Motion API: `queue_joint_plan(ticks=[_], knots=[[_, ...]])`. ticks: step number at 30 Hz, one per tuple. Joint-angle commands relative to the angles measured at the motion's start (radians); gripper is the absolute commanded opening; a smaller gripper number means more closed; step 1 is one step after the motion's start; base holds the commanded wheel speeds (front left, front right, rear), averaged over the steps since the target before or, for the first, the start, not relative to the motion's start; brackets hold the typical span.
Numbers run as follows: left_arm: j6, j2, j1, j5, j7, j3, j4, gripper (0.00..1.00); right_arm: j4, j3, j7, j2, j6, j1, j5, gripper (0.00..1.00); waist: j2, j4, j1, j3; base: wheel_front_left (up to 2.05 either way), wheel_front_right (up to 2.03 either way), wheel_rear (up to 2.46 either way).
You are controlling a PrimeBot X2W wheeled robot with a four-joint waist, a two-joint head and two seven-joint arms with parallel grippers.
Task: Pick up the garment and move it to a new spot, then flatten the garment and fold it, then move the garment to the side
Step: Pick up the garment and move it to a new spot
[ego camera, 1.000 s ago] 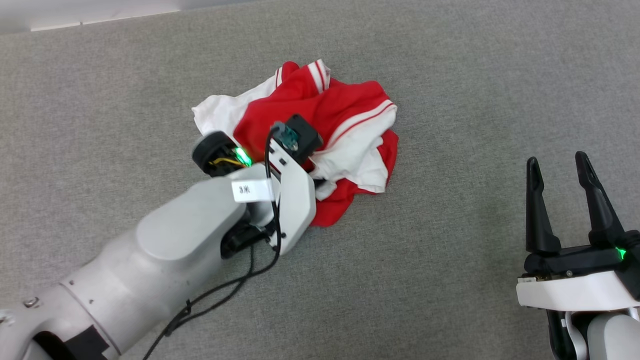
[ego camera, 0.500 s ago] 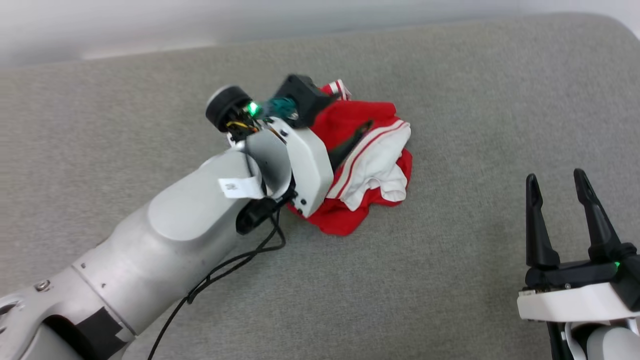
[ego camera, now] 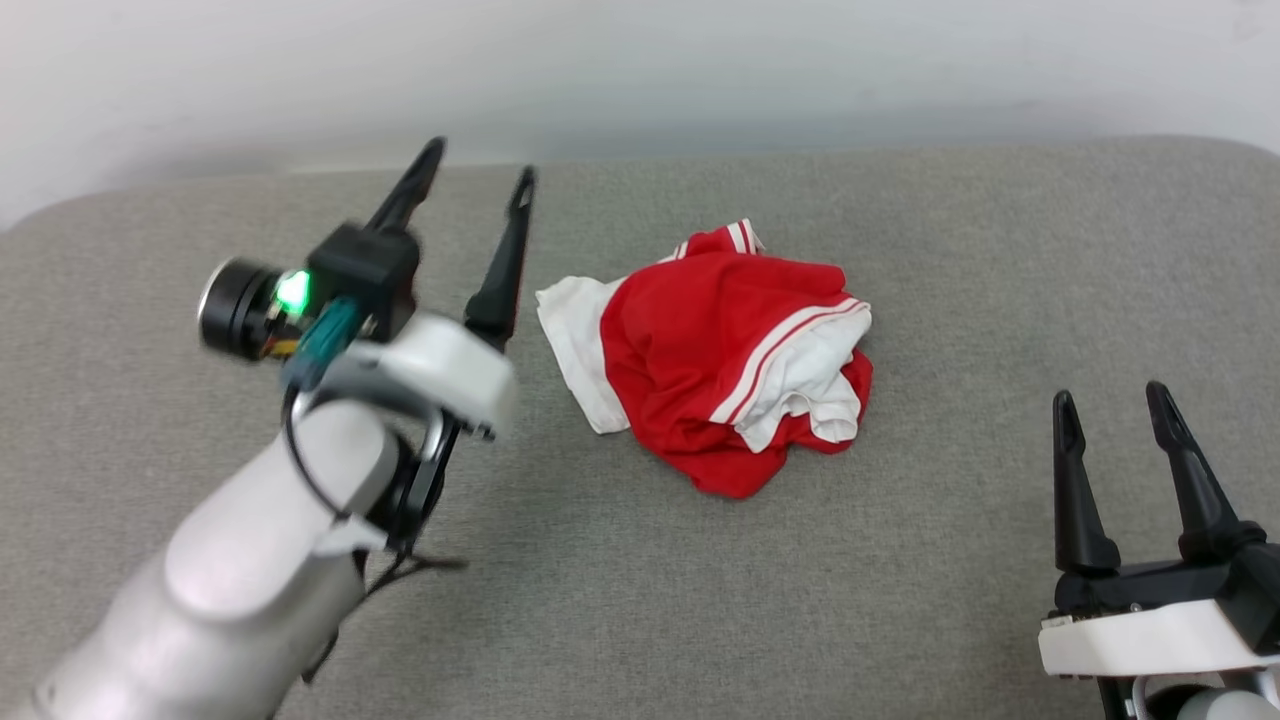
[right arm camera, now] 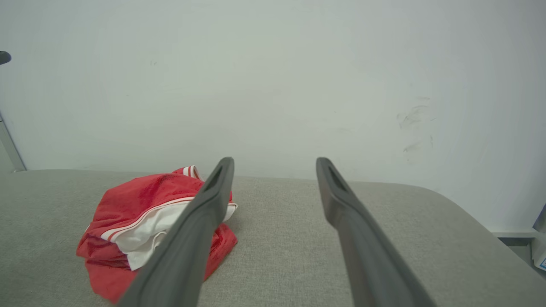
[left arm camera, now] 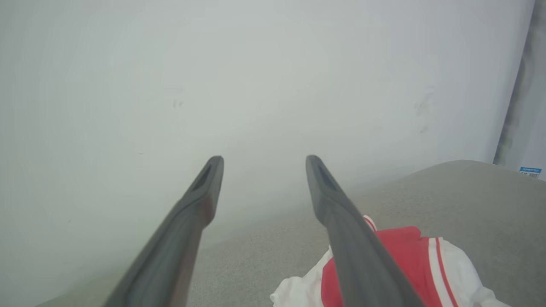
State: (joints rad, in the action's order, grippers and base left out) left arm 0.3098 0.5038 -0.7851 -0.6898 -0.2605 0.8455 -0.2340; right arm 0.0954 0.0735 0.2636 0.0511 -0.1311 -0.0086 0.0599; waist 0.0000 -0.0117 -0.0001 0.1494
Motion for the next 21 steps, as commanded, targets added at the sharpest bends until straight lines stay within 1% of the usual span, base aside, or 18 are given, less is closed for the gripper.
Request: queue_joint_plan(ticks=[1,5,9,11,16,21], knots=[[0.013,0.002,0.046,0.017,-0.005,-0.020,0.018,1.00,0.000,0.002,0.002,-0.002,0.001,0.014,-0.007,1.00,0.0000,0.012,0.0001,-0.013,0.00,0.00,0.00],[0.068,0.007,0.214,0.098,-0.005,-0.156,0.108,1.00,-0.004,0.000,0.002,-0.002,0.001,0.024,-0.005,1.00,0.0000,0.027,0.0001,-0.034,0.00,0.00,0.00],[0.099,-0.021,0.378,0.192,-0.005,-0.270,0.171,1.00,-0.008,-0.001,0.002,-0.002,0.001,0.034,-0.001,1.00,0.0000,0.039,0.0001,-0.053,0.00,0.00,0.00],[0.104,-0.042,0.450,0.231,-0.005,-0.327,0.194,1.00,-0.010,0.000,0.002,-0.002,0.001,0.040,0.004,1.00,0.0000,0.045,0.0001,-0.061,0.00,0.00,0.00],[0.074,-0.113,0.600,0.319,-0.005,-0.439,0.207,1.00,-0.018,-0.004,0.002,-0.002,0.001,0.055,0.016,1.00,0.0000,0.058,0.0001,-0.079,0.00,0.00,0.00],[0.022,-0.190,0.690,0.395,-0.005,-0.528,0.192,1.00,-0.036,-0.007,0.002,-0.002,0.001,0.070,0.038,1.00,0.0000,0.066,0.0001,-0.089,0.00,0.00,0.00]])
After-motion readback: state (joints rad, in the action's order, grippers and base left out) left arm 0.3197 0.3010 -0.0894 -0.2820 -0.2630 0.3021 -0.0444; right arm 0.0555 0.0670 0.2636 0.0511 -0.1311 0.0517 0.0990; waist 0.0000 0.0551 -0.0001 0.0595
